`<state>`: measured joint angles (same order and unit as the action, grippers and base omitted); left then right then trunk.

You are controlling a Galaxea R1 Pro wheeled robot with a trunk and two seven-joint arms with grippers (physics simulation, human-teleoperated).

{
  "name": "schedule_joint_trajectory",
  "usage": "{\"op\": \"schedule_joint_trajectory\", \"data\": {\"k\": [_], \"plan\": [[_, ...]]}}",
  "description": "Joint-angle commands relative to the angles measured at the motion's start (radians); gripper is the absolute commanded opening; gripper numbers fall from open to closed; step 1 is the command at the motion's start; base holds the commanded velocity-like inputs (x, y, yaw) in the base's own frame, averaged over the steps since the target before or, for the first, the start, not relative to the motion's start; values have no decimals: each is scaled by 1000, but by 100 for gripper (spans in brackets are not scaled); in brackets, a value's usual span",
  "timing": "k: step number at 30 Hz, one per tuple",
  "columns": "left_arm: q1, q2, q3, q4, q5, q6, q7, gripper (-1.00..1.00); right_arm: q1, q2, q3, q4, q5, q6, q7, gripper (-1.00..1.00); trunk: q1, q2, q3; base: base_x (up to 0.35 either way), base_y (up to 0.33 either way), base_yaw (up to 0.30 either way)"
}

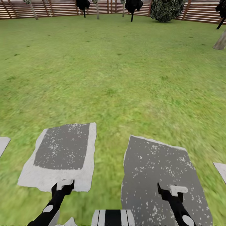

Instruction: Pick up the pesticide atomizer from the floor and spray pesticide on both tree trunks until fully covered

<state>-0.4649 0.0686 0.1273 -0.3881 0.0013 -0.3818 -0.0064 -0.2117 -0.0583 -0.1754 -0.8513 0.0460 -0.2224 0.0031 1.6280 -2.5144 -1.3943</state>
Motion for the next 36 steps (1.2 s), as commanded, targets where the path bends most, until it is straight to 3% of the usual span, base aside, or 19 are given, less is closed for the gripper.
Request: {"op": "schedule_joint_trajectory", "data": {"k": [1,6,12,16,36], "plan": [[0,0,0,0,0,0,0,100,0,0,0,0,0,0,0,100,0,0,-6,0,0,0],[0,0,0,0,0,0,-1,100,0,0,0,0,0,0,0,100,3,-1,-33,0,0,0],[0,0,0,0,0,0,-1,100,0,0,0,0,0,0,0,100,3,-1,-35,0,0,0],[0,2,0,0,2,0,-1,100,0,0,0,0,0,0,0,100,4,-2,-52,0,0,0],[0,4,0,0,3,-3,2,100,0,0,1,0,0,0,0,100,4,-2,-58,9,12,0]]}}
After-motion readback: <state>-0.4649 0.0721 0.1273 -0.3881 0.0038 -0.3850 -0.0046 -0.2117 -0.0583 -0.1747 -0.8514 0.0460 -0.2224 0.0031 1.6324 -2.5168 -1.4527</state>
